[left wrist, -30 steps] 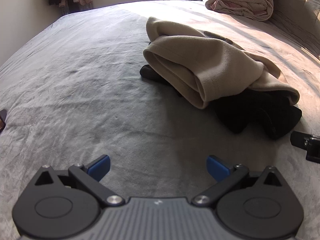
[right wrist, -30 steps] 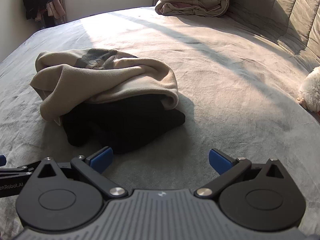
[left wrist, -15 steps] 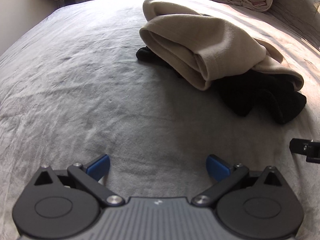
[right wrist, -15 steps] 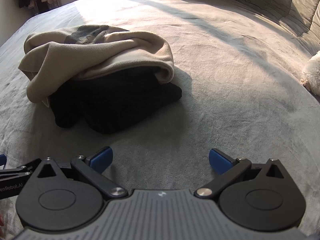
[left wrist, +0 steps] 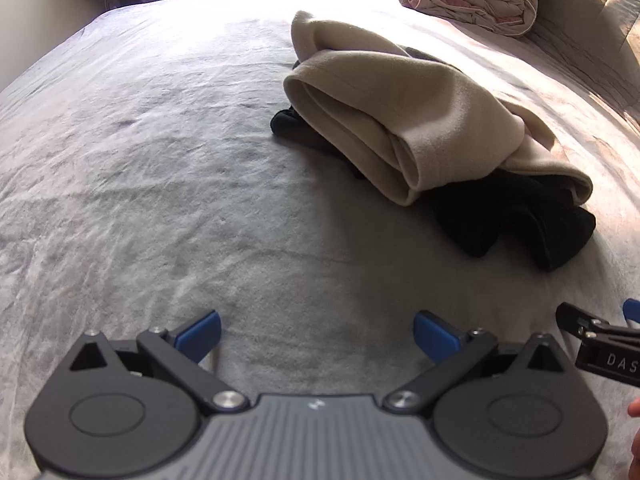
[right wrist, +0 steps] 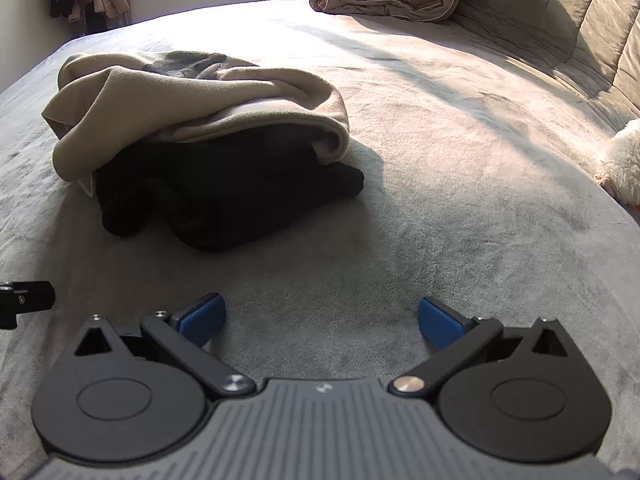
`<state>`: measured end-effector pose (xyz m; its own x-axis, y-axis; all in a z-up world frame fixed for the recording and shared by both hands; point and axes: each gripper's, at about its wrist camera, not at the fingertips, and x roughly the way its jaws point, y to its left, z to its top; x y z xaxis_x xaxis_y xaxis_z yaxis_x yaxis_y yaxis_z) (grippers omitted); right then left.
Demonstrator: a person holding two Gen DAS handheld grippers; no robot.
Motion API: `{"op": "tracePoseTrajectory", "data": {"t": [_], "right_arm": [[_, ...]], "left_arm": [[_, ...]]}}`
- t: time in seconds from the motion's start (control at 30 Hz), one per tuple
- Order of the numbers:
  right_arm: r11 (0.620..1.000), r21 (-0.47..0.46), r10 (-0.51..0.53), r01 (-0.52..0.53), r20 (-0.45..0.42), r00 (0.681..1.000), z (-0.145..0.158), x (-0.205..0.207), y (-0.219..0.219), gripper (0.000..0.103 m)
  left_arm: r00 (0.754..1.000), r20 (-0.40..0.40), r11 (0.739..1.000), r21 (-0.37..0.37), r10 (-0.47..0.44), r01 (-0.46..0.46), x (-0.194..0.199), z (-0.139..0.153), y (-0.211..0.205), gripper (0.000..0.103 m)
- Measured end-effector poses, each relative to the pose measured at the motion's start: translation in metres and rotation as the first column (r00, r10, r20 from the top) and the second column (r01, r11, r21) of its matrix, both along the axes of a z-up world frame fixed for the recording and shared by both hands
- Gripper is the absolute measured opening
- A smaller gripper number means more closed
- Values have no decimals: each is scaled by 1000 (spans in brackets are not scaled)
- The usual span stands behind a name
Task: Fold clothes
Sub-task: 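Grasp the beige sweatshirt edge with the right gripper while the left gripper grasps another edge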
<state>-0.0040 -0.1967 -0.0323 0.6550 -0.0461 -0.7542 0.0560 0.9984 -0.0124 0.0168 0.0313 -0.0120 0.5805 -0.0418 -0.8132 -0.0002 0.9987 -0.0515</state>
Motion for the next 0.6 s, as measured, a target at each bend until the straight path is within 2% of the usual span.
{"op": "tracePoseTrajectory", "data": {"t": [0.13, 0.27, 0.33, 0.37, 0.4, 0.43, 0.6], "right_arm": [[999, 41, 10, -12, 46, 999, 19, 5, -3, 103], [994, 107, 31, -35, 33, 999, 30, 20, 3, 103], [993, 109, 39, -41, 23, 999, 29, 32, 8, 103], [993, 101, 52, -54, 20, 998, 29, 38, 13, 100], [994, 91, 66, -67, 19, 998, 28, 41, 17, 91], [994, 78, 75, -76, 16, 997, 26, 45, 20, 87], [996, 24, 80, -81, 8, 997, 17, 60, 19, 51]], "left_arm": [[999, 38, 999, -34, 34, -32, 9, 10, 15, 102], [996, 37, 996, -44, 76, -74, 20, 11, 28, 102], [996, 22, 995, -62, 86, -84, 22, 10, 33, 102], [996, 13, 994, -68, 88, -87, 23, 10, 35, 102], [996, 9, 994, -75, 85, -84, 23, 10, 35, 102], [997, 10, 994, -80, 80, -79, 23, 10, 36, 102], [998, 28, 996, -67, 63, -61, 24, 12, 35, 102]]}}
